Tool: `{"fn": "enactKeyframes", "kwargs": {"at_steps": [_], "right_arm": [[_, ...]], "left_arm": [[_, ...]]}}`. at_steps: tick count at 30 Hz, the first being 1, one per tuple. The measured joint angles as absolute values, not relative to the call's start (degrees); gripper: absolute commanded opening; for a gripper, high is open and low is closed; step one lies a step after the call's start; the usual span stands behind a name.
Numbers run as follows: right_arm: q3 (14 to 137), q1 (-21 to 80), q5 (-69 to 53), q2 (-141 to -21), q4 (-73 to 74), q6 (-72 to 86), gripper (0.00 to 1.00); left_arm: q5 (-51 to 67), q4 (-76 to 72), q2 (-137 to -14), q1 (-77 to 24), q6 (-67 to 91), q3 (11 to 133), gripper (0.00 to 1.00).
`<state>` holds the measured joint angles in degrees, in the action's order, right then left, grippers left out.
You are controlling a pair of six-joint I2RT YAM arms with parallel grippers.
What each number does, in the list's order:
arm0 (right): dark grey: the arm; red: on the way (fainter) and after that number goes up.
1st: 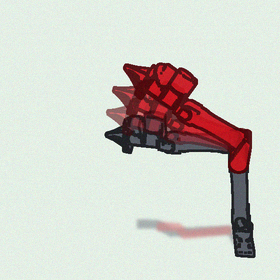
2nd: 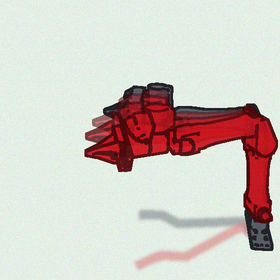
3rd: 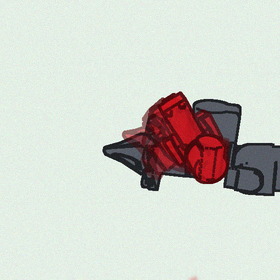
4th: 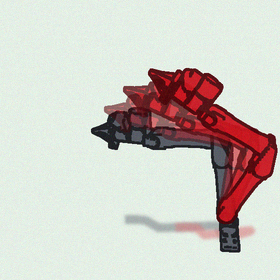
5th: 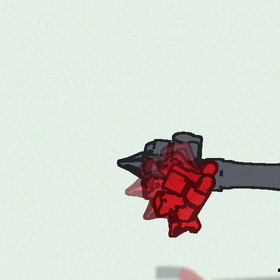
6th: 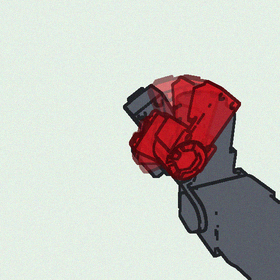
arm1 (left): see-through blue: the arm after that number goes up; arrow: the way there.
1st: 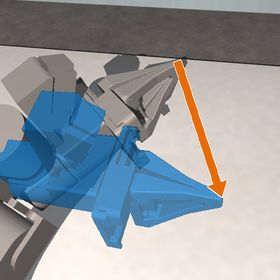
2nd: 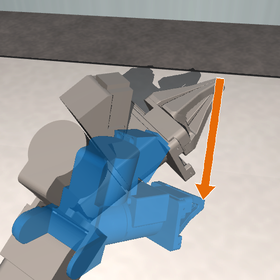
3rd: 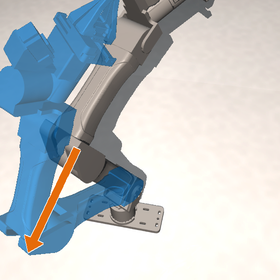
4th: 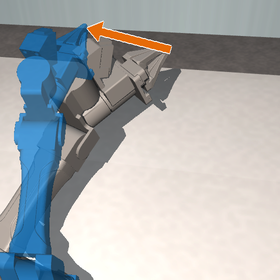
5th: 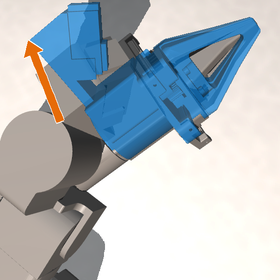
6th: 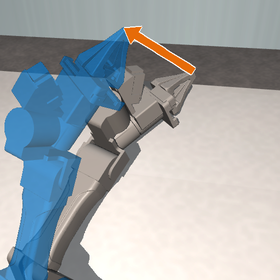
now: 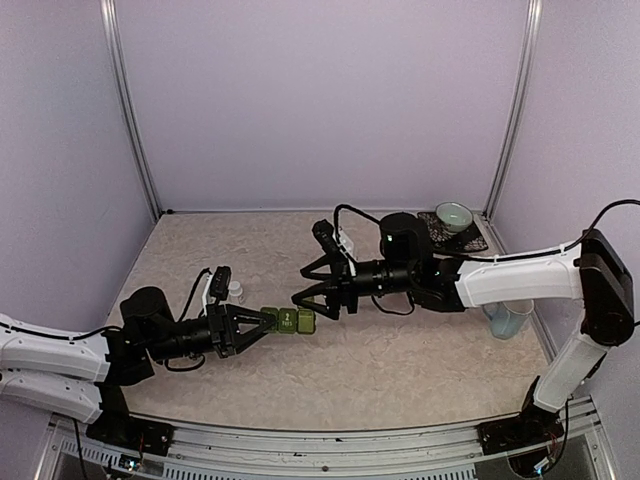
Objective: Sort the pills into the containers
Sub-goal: Open the lid of the pill container, then place the pill container at the center of the board.
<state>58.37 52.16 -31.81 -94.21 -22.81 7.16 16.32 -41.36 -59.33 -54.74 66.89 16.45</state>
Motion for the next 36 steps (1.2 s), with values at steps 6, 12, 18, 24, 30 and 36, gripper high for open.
{"fn": "enactKeyframes", "kwargs": {"at_steps": [6, 12, 18, 24, 30, 36], "right_arm": [[60.27, 51.72, -31.94, -95.53, -20.32, 7.14, 0.8], [61.39, 51.0, -32.75, -95.94, -19.44, 7.33, 0.85], [61.41, 49.6, -32.36, -94.35, -16.84, 7.6, 1.0], [62.02, 47.9, -29.91, -88.12, -12.01, 6.5, 1.0], [59.66, 46.59, -24.6, -80.01, -9.52, 5.63, 1.0], [54.78, 46.19, -19.11, -76.14, -8.19, 5.48, 1.0]], "left_arm": [[16.51, -40.56, -59.4, -54.85, 66.37, 16.95, 0.24], [16.93, -40.4, -59.51, -55.11, 65.95, 17.58, 0.24], [16.25, -39.92, -60.34, -54.87, 65.98, 18.09, 0.25], [16.05, -39.9, -65.71, -53.19, 66.26, 18.63, 0.3], [16.93, -42.28, -75.09, -50.17, 66.46, 19.88, 0.3], [20.12, -47.24, -86.83, -47.29, 66.78, 22.85, 0.28]]}}
